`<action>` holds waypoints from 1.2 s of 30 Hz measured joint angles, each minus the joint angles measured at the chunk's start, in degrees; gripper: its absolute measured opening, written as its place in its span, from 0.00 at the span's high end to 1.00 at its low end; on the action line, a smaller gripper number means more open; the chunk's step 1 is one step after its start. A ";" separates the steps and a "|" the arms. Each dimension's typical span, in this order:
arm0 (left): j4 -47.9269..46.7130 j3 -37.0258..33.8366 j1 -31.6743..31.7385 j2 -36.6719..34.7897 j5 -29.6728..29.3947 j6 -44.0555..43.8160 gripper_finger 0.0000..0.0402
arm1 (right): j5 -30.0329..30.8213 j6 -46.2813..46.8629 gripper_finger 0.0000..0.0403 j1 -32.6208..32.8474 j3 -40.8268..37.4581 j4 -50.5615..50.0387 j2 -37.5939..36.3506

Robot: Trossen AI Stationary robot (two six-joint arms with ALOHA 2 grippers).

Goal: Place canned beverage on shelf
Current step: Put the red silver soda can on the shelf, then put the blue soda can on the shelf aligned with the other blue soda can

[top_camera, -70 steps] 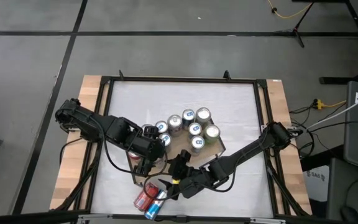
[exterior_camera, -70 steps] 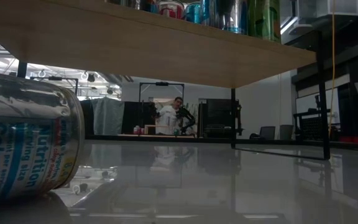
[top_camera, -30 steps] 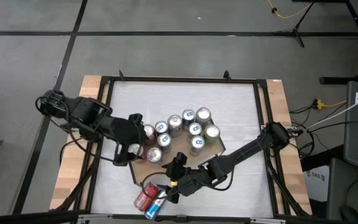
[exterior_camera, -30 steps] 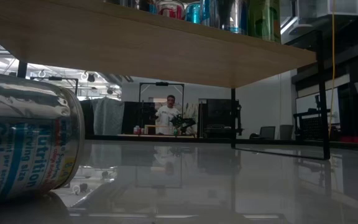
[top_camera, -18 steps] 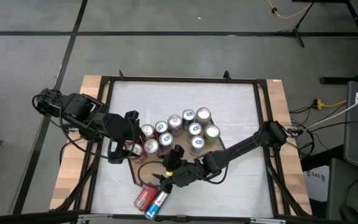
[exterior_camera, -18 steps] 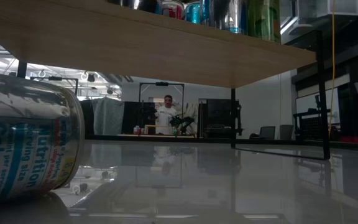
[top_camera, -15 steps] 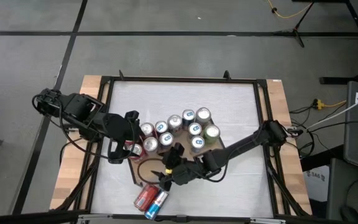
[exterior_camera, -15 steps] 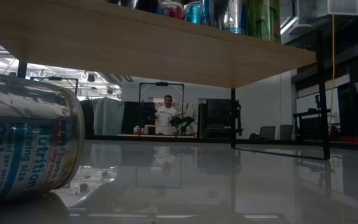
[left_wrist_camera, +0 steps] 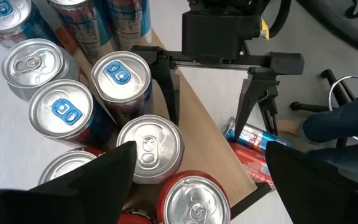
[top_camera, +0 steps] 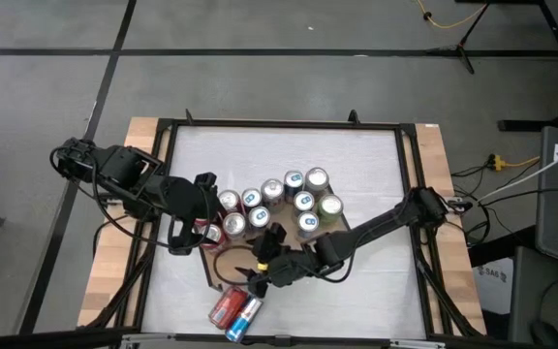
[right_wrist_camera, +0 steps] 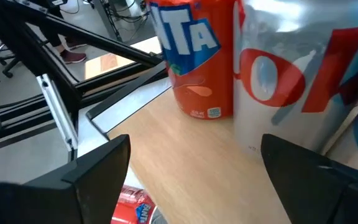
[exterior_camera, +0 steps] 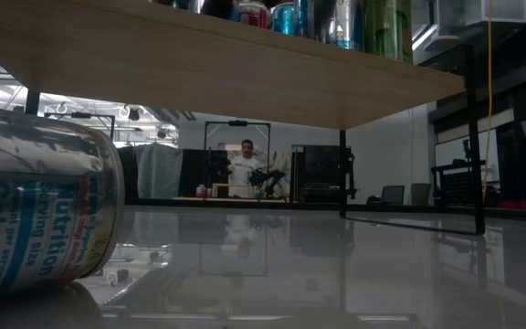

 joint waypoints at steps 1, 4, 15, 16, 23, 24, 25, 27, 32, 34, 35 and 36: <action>-0.02 0.00 -0.05 0.00 0.04 -0.44 0.14 | -0.16 0.00 0.13 0.30 0.00 -0.03 -0.02; -0.34 0.00 -0.38 0.02 0.07 -2.84 0.14 | -0.39 -0.31 0.13 0.99 0.80 -0.79 -0.10; -5.13 -0.02 -6.49 0.03 4.22 -19.35 0.14 | -1.24 -2.12 0.13 4.21 3.13 -0.69 -0.25; -5.41 -0.02 -7.68 0.04 3.90 -21.93 0.14 | -1.24 -2.13 0.13 4.48 3.13 -0.76 -0.25; -6.16 -0.02 -17.13 0.08 -3.58 -43.60 0.16 | -5.73 -7.85 0.13 6.24 3.13 -2.00 -0.25; -6.14 -0.02 -18.49 0.22 -4.91 -46.98 0.17 | -6.87 -8.29 0.13 6.29 3.13 -2.26 -0.25; -6.15 -0.02 -19.74 0.36 -6.13 -50.00 0.17 | -8.27 -8.59 0.13 6.45 3.13 -2.53 -0.25; -6.14 -0.02 -22.22 1.00 -8.69 -54.84 0.17 | -11.27 -9.39 0.13 6.68 3.13 -3.14 -0.25; -6.10 -0.02 -26.40 3.83 -12.22 -60.33 0.17 | -16.85 -12.47 0.13 6.64 3.13 -5.58 -0.23; -6.10 -0.02 -27.09 5.26 -12.30 -61.32 0.17 | -17.91 -14.20 0.13 6.64 3.13 -6.22 -0.23; -6.05 -0.02 -27.33 5.95 -12.34 -61.48 0.17 | -18.23 -15.34 0.13 6.65 3.13 -6.54 -0.23; -6.03 -0.02 -27.52 6.56 -12.43 -61.48 0.17 | -18.65 -16.50 0.13 6.64 3.12 -6.84 -0.23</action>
